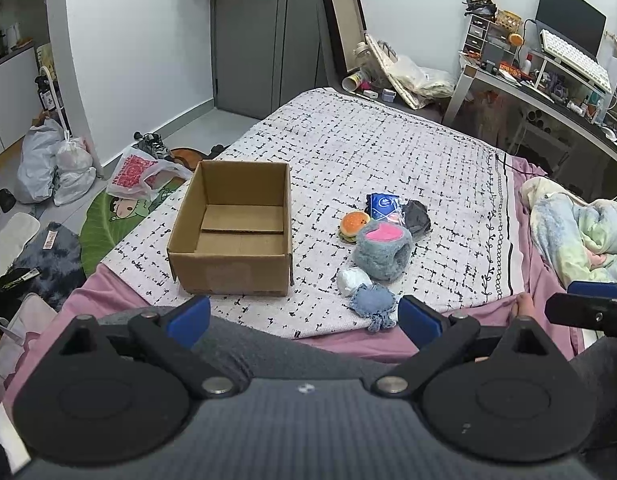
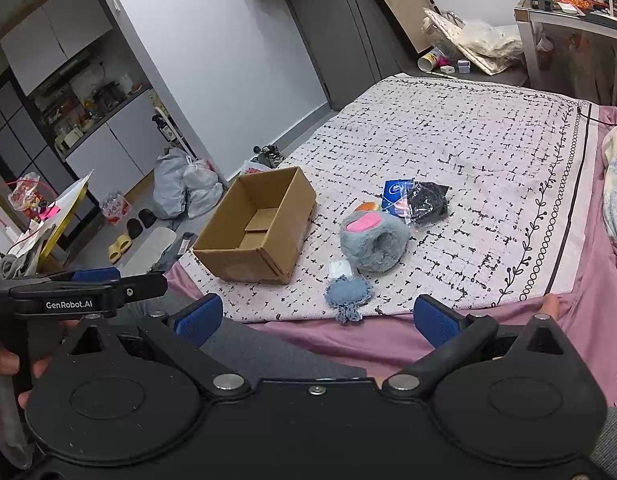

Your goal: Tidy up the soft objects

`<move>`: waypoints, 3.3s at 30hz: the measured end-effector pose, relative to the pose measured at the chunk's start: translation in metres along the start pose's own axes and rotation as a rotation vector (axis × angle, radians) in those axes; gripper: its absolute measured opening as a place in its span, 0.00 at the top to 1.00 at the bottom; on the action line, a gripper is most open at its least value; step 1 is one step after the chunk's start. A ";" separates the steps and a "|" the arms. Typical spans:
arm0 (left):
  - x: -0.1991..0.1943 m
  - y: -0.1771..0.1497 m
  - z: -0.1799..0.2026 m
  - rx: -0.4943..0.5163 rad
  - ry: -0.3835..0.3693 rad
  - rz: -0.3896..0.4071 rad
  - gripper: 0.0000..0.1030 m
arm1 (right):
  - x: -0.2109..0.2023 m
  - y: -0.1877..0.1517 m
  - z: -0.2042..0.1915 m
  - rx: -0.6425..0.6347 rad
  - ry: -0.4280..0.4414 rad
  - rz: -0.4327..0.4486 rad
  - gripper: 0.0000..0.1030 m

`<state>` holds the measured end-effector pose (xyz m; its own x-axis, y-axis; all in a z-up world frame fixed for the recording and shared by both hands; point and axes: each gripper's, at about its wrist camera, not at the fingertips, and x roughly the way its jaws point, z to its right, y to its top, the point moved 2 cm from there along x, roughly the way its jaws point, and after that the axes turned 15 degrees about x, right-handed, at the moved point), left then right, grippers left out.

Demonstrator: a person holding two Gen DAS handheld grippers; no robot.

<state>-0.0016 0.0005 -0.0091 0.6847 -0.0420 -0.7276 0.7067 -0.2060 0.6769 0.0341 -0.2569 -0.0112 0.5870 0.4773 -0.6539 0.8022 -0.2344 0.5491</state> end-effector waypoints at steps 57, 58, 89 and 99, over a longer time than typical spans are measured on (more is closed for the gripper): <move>0.047 0.021 0.016 0.003 -0.033 -0.041 0.04 | 0.029 0.012 0.013 0.028 -0.023 -0.031 0.00; 0.051 0.022 0.017 0.005 -0.035 -0.046 0.04 | 0.032 0.014 0.014 0.036 -0.015 -0.033 0.00; 0.174 0.030 0.002 -0.282 -0.129 -0.182 0.32 | 0.154 0.030 0.071 0.443 0.022 -0.160 0.17; 0.210 0.019 -0.002 -0.371 -0.158 -0.222 0.41 | 0.190 0.019 0.091 0.592 -0.010 -0.202 0.37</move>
<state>0.1558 -0.0107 -0.1483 0.4939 -0.1906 -0.8484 0.8692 0.1359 0.4755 0.1707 -0.2476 -0.1722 0.4163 0.5537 -0.7212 0.8199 -0.5714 0.0346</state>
